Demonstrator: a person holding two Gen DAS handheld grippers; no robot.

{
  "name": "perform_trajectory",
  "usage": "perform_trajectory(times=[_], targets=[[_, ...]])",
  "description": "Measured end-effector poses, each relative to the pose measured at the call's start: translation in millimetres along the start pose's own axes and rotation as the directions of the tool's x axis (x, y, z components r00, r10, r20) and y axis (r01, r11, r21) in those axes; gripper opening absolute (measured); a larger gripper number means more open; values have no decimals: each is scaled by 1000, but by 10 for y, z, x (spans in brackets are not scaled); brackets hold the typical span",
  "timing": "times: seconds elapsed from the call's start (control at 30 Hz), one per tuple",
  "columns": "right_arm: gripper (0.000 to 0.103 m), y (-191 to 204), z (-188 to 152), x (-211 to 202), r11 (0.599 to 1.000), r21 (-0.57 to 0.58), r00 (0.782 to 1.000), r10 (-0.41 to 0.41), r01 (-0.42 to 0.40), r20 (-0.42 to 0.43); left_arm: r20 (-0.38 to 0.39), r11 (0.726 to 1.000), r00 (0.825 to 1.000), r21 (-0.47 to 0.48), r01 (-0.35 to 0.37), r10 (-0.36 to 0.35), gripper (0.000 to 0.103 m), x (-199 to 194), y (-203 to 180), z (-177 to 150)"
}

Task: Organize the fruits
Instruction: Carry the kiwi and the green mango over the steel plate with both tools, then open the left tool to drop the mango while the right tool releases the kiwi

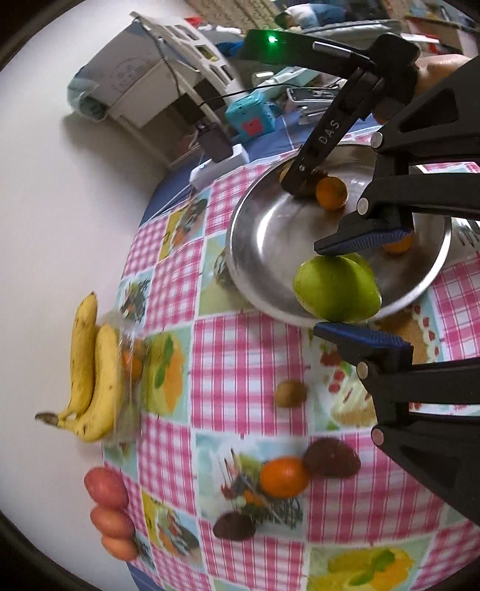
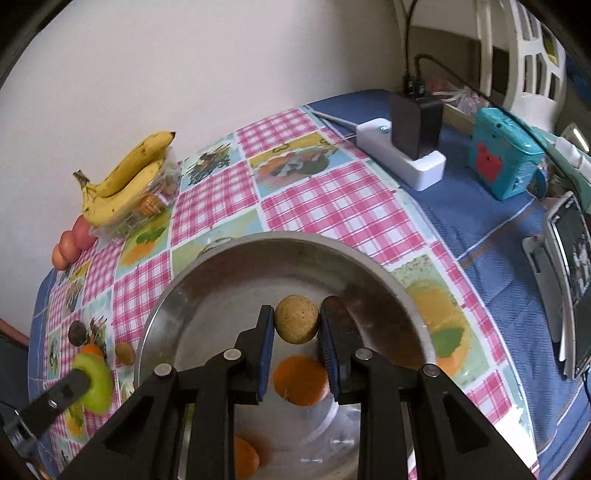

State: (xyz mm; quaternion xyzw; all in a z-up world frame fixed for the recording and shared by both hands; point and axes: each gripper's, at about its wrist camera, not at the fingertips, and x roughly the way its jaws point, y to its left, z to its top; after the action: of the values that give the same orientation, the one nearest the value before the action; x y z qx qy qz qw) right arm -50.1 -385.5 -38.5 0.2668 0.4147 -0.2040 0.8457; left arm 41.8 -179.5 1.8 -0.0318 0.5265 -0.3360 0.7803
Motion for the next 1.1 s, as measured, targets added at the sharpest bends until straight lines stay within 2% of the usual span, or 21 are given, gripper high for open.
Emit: perform_trajectory(times=[0.37,0.7,1.1], targets=[[26,5,-36,126,999,17,999,30,-30,-28,32,1000,999,-13,22,-22,40,218,62,15],[26,-26,-62,234,1000,26,998,19,-18,-62,23,1000,1000,-14,8,-8,40,274,62,13],[27,-20,-73,237,1000,24,998,12,-10,-66,1,1000,1000,-17,17,-17,43,291,68,11]])
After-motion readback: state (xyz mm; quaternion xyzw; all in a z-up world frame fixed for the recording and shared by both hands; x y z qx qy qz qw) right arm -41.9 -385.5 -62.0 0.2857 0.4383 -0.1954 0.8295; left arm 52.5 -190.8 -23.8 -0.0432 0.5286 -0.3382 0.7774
